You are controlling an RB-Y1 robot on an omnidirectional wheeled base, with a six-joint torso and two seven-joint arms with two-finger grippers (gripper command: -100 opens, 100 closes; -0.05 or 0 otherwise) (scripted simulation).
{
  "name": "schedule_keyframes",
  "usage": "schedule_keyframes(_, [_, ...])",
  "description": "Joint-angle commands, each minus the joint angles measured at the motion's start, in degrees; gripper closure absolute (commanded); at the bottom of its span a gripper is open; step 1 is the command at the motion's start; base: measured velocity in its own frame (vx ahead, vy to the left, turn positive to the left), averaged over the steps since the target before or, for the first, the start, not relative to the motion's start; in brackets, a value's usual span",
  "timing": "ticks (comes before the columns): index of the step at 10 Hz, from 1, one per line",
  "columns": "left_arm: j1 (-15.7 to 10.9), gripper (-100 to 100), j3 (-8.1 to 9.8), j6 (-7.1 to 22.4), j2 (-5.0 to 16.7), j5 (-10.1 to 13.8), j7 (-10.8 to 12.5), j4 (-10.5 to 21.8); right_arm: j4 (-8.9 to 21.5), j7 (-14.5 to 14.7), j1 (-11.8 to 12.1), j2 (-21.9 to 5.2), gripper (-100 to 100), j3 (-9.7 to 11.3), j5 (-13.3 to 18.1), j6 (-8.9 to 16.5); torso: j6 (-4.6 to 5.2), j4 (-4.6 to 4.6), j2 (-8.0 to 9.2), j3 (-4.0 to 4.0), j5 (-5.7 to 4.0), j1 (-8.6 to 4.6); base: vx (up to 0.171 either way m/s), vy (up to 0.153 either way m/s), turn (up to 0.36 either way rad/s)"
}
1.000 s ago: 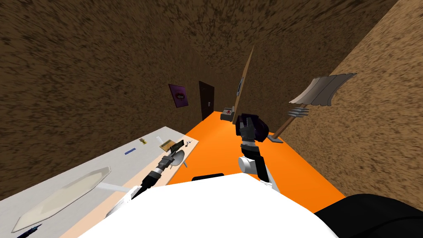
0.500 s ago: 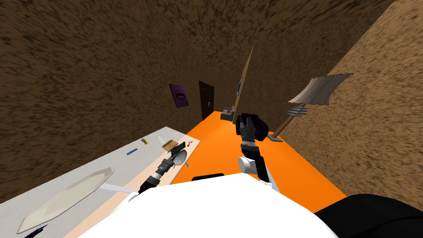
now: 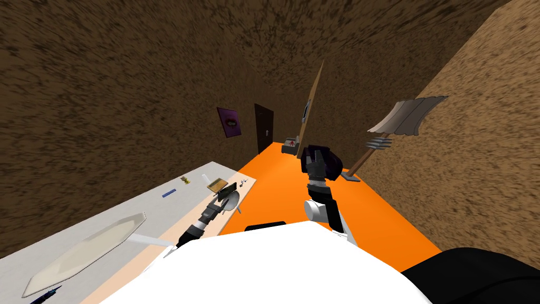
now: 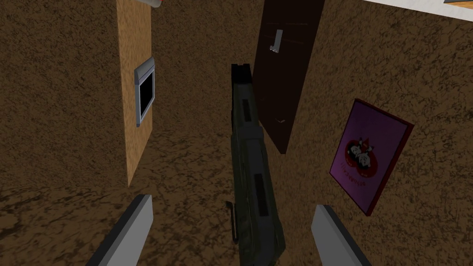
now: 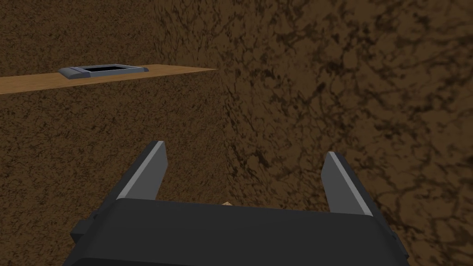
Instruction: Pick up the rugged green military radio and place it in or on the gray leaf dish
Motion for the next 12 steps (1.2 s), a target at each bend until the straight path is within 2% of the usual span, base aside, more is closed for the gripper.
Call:
schedule_keyframes(1, [0.0,-100,0.0,0.0,0.0,0.0,0.0,0.0,0.0,0.0,0.0,0.0,0,0.0,0.0,0.0,0.0,0.0,0.0,0.0,0.0,0.0,0.0,0.0,0.0])
schedule_keyframes(2, [0.0,0,0.0,0.0,0.0,0.0,0.0,0.0,0.0,0.0,0.0,0.0,0,0.0,0.0,0.0,0.0,0.0,0.0,0.0,0.0,0.0,0.0,0.0,0.0])
schedule_keyframes(3, [-1.9,-100,-2.16,2.9,-2.2,-1.1,0.3,-1.2,0.0,0.0,0.0,0.0,0,0.0,0.0,0.0,0.0,0.0,0.0,0.0,0.0,0.0,-0.034,0.064,0.306])
schedule_keyframes(4, [-1.9,-100,-2.16,3.0,-2.2,-1.1,0.3,-1.2,0.0,0.0,0.0,0.0,0,0.0,0.0,0.0,-0.05,0.01,0.08,0.04,0.03,0.18,-0.048,0.077,0.16])
schedule_keyframes(5, [-3.8,-100,-4.31,5.9,-4.5,-2.3,0.5,-2.3,0.0,0.0,0.0,0.0,0,0.0,0.0,0.0,0.0,0.03,0.13,0.07,0.06,0.25,-0.049,0.116,0.295])
schedule_keyframes(6, [-3.8,-100,-4.31,5.9,-4.5,-2.3,0.5,-3.0,0.0,0.0,0.0,0.0,0,0.0,0.0,0.0,-0.04,0.07,0.19,0.13,0.05,0.33,-0.041,0.087,0.106])
schedule_keyframes(7, [-3.8,-100,-4.31,5.9,-4.5,-2.3,0.5,-2.3,0.0,0.0,0.0,0.0,0,0.0,0.0,0.0,0.03,0.08,0.21,0.14,0.03,0.24,-0.023,0.034,-0.046])
schedule_keyframes(8, [-5.8,-100,-6.47,8.7,-6.7,-3.4,0.8,-3.5,0.0,0.0,0.0,0.0,0,0.0,0.0,0.0,0.02,0.08,0.19,0.13,0.0,0.07,-0.037,0.078,0.344])
schedule_keyframes(9, [-5.8,-100,-6.47,8.3,-6.7,-3.4,0.8,-2.1,0.0,0.0,0.0,0.0,0,0.0,0.0,0.0,-0.04,0.07,0.2,0.13,0.01,0.17,-0.032,0.076,0.127])
schedule_keyframes(10, [-5.8,-100,-6.47,8.9,-6.7,-3.4,0.8,-3.4,0.0,0.0,0.0,0.0,0,0.0,0.0,0.0,0.02,0.08,0.22,0.15,0.02,0.16,-0.015,0.033,-0.06])
schedule_keyframes(12, [-9.2,-100,-10.67,13.3,-10.7,-5.7,1.3,-5.8,0.0,0.0,0.0,0.0,0,0.0,0.0,0.0,-0.02,0.08,0.2,0.13,-0.01,0.08,-0.048,0.088,0.372])
